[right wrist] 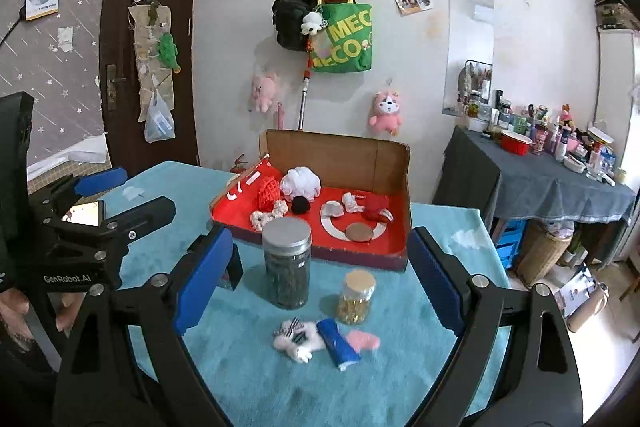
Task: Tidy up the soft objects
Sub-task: 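Withdraw both tools from the box back toward the table items, then grasp the white plush bunny with the left tool while the right tool grasps the blue rolled cloth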
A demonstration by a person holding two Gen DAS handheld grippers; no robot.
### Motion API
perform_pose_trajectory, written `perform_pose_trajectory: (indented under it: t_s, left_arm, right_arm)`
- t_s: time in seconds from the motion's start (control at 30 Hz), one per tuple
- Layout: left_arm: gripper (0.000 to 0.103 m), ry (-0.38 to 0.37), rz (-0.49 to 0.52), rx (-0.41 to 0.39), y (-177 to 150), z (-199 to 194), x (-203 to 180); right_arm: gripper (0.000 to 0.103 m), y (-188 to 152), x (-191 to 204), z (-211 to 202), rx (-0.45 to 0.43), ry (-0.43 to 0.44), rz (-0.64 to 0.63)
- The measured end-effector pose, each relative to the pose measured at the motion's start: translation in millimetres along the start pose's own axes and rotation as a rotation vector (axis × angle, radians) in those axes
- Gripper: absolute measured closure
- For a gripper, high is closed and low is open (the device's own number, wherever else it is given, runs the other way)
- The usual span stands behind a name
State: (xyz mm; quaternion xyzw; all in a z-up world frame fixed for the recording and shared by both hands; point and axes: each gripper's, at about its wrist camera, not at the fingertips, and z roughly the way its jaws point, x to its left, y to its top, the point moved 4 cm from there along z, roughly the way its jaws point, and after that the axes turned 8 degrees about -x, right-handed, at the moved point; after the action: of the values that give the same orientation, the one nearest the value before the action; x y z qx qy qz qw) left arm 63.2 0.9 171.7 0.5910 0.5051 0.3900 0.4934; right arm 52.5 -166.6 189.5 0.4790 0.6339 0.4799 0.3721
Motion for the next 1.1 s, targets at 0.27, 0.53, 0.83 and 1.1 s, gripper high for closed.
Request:
perform_pose_trajectory:
  t_s: [0.27, 0.53, 0.83, 1.1]
  left_arm:
    - [0.000, -0.013, -0.045, 0.073, -50.9, 5.9, -0.1]
    - [0.000, 0.031, -0.071, 0.149, -96.6, 27.7, 3.2]
    - [0.000, 0.048, -0.072, 0.254, -135.2, 51.3, 2.1]
    - [0.000, 0.024, -0.069, 0.311, -147.6, 60.2, -6.0]
  right_arm:
    - [0.013, -45.7, -0.8, -1.6, 0.014, -0.028, 0.033]
    - [0.013, -103.3, -9.9, 25.9, 0.111, -0.053, 0.083]
    - [0.013, -145.6, -19.1, 53.7, 0.220, -0.065, 0.116]
    - [0.013, -157.1, -29.6, 62.8, 0.261, -0.066, 0.130]
